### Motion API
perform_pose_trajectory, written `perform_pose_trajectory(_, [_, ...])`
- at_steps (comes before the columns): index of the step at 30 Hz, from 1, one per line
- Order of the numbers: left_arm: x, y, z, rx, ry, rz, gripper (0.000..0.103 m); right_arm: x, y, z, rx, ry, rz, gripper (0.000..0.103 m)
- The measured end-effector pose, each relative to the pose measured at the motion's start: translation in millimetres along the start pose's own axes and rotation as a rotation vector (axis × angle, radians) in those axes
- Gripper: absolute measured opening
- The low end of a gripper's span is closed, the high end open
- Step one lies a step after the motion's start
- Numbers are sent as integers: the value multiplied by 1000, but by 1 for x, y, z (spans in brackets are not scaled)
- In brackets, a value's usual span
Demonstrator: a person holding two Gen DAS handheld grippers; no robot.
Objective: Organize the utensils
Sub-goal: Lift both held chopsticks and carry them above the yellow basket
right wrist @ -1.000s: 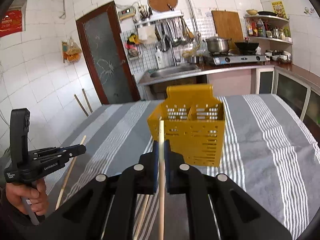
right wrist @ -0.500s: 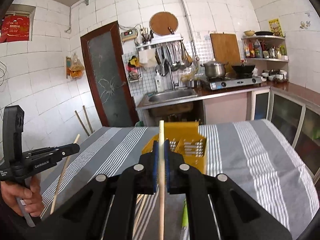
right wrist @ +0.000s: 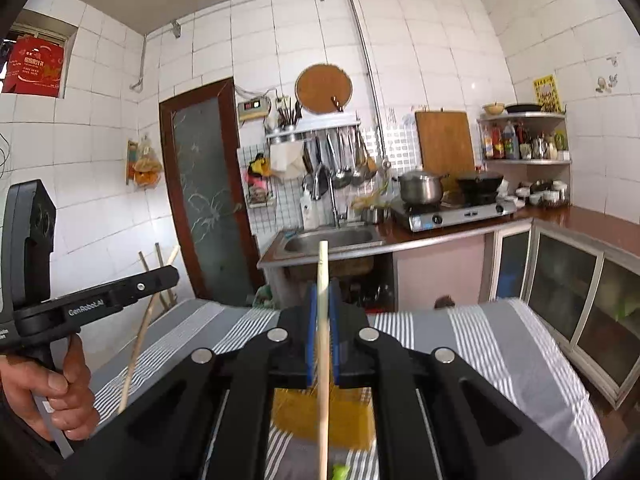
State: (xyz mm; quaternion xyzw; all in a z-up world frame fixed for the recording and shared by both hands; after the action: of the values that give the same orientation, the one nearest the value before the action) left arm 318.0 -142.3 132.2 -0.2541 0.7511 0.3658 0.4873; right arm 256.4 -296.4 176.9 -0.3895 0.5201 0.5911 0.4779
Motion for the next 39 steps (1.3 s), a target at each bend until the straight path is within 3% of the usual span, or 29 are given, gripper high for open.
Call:
perform_pose_trajectory(6, [-28,-33,-4,21,-37,-47,5,-26,-24,-5,8,7,-50,6])
perform_pose_trajectory(14, [-56,-76,3,-10,-82,-114,5,-48,-60,0,7,14,-91,6])
perform_pose_trajectory(23, [-48,-124,17,-6,-74,-134,5,-38,-106,4,27,35,-70,6])
perform_pose_trajectory(39, [-39,-154,31,-29,-57,-163,5,-27,-132,2,27,44,-53,6])
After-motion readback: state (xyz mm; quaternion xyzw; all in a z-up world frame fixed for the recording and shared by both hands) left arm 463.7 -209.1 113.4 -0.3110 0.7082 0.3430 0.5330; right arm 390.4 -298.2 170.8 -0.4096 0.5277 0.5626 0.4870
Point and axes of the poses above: each gripper's, at about its wrist camera, not at the fingertips, and y roughly against the way its jaws point, z to its left, x to its underside, the point moved 7 cm from there along -y, roughly the way its jaws point, and after that the axes turned 8 degrees about x, right-handed, at the moved point
